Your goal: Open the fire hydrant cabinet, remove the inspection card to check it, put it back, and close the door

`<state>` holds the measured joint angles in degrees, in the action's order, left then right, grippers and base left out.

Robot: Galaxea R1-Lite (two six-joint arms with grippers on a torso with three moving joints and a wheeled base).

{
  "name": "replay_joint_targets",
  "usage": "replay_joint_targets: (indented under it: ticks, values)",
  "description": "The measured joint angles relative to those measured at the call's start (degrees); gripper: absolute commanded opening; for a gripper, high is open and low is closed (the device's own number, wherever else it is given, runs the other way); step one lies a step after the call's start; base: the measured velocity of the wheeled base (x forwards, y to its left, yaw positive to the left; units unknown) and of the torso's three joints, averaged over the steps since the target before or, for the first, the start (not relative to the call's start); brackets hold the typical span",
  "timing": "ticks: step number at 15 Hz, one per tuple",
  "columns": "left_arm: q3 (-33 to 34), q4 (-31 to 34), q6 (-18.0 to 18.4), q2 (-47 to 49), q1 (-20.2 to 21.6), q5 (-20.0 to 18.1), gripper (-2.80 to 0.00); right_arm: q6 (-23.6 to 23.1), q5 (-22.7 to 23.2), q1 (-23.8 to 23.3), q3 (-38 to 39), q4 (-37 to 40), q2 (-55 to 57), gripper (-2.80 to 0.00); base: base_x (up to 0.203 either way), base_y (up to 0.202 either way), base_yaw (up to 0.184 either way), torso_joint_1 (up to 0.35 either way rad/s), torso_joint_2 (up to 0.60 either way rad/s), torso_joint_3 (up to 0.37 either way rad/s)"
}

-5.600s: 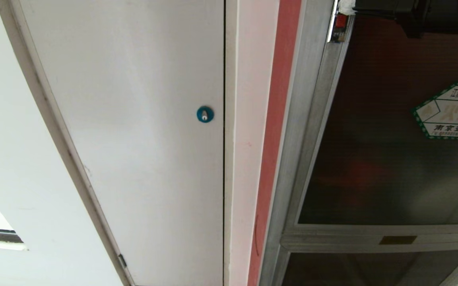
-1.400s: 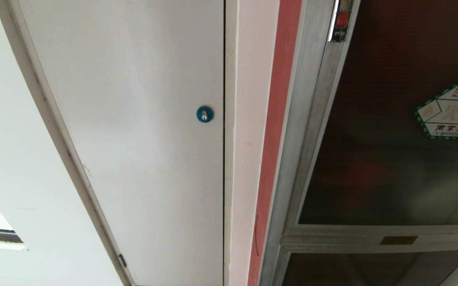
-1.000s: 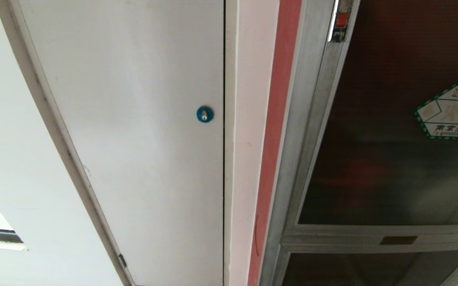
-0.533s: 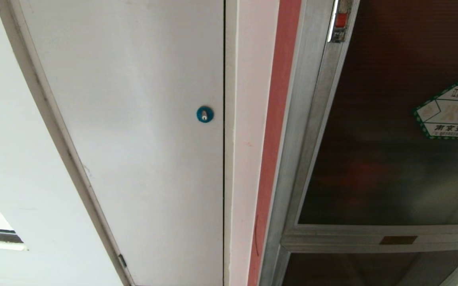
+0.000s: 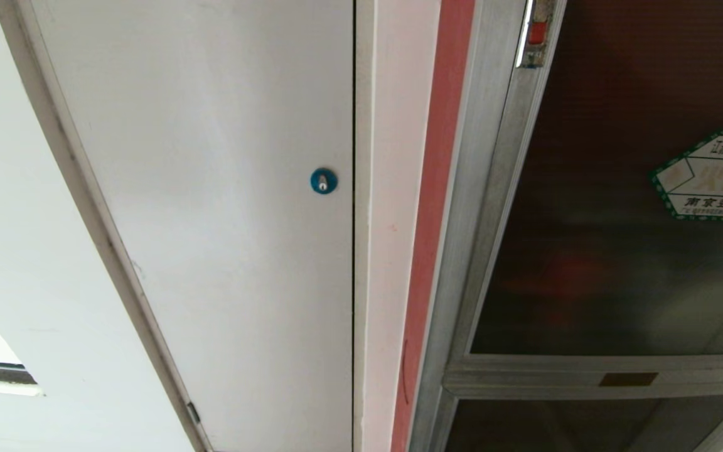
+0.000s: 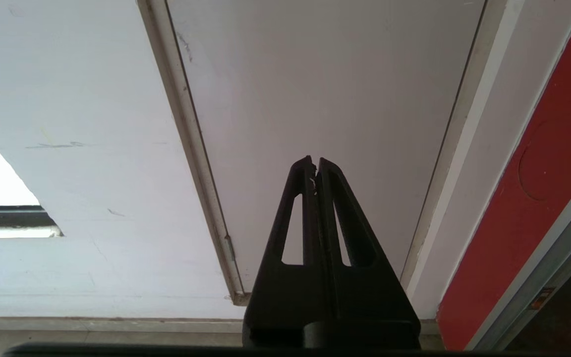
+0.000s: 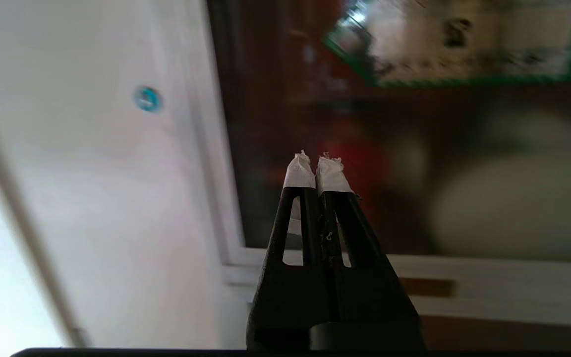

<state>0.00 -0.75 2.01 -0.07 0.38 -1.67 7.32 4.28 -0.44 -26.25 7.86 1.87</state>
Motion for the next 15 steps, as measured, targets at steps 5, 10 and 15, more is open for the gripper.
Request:
replay_joint_targets:
  ticks: [5, 10, 15]
  values:
    - [0.00, 0.01, 0.00, 0.00, -0.02, 0.00, -2.80, -6.46, -3.48, 0.00, 19.30, -14.74, -1.77, -2.80, 0.000, 0.000, 0.000, 0.000, 0.00, 0.000]
    - [0.00, -0.02, 0.00, 0.00, -0.02, 0.00, -2.80, -8.69, -3.93, 0.00, 25.87, -14.77, -1.87, -2.80, 0.000, 0.000, 0.000, 0.000, 0.00, 0.000]
    - [0.00, -0.01, 0.00, 0.00, -0.02, 0.00, -2.80, -8.74, -3.73, 0.00, 26.18, -7.76, -1.89, -2.80, 0.000, 0.000, 0.000, 0.000, 0.00, 0.000]
